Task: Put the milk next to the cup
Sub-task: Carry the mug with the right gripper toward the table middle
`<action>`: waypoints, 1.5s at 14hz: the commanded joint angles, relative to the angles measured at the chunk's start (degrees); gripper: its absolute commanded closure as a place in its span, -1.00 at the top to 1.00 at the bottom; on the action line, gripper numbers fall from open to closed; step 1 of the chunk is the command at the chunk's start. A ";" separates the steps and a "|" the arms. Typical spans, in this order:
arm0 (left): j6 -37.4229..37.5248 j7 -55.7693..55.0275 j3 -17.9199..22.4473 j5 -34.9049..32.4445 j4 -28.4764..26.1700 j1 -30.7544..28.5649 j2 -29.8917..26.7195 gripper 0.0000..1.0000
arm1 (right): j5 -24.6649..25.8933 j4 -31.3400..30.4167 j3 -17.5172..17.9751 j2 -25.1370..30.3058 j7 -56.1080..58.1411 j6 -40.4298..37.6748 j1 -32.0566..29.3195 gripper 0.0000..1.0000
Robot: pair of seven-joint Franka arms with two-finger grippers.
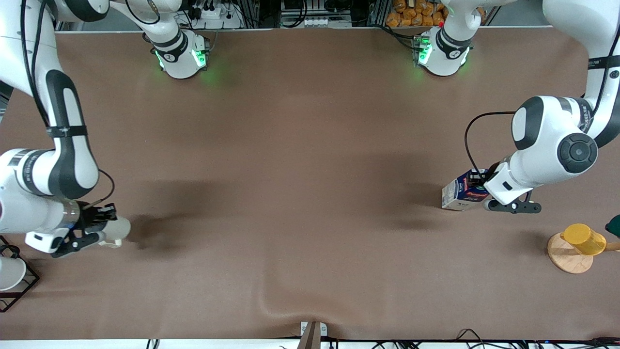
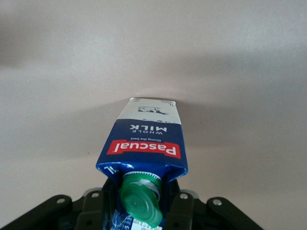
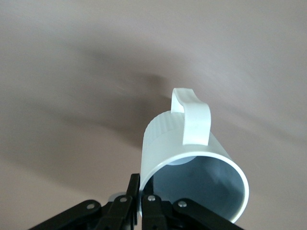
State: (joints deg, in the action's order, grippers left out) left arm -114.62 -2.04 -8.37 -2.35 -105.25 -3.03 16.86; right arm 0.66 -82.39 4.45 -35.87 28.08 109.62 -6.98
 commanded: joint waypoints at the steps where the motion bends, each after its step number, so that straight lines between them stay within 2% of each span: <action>1: 3.07 0.64 -0.25 -0.64 1.96 0.04 -1.40 -0.14 | -3.28 0.04 2.75 -0.43 0.57 2.43 1.70 -1.00; 4: 9.40 0.11 -0.60 -0.64 6.36 0.04 -1.66 -0.14 | -4.17 0.13 2.84 -0.43 0.57 2.97 7.14 -1.00; 7: 12.84 -0.07 -1.30 -0.29 9.53 0.30 -1.84 -0.14 | -4.18 1.35 4.77 -0.25 0.48 2.97 12.85 -1.00; 11: 13.81 -2.25 -2.61 0.24 10.06 0.22 -2.71 -0.14 | -3.47 3.29 4.78 -0.34 1.01 3.49 23.40 -1.00; 15: 15.56 -5.60 -4.28 0.33 10.50 0.13 -3.85 -0.14 | -2.95 3.55 4.51 -2.09 3.47 11.38 31.39 -1.00; 19: 17.85 -8.84 -5.68 0.42 11.99 0.30 -4.12 -0.14 | 2.67 3.73 4.34 -5.17 9.87 20.35 37.46 -1.00; 21: 18.29 -11.56 -7.27 0.42 12.00 0.30 -4.21 -0.14 | 6.43 5.39 4.34 -6.83 12.16 20.90 39.14 -1.00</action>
State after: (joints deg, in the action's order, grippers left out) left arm -97.97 -10.76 -14.09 -2.31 -93.69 -2.66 13.37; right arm 3.62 -79.81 9.46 -40.85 37.15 130.35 30.71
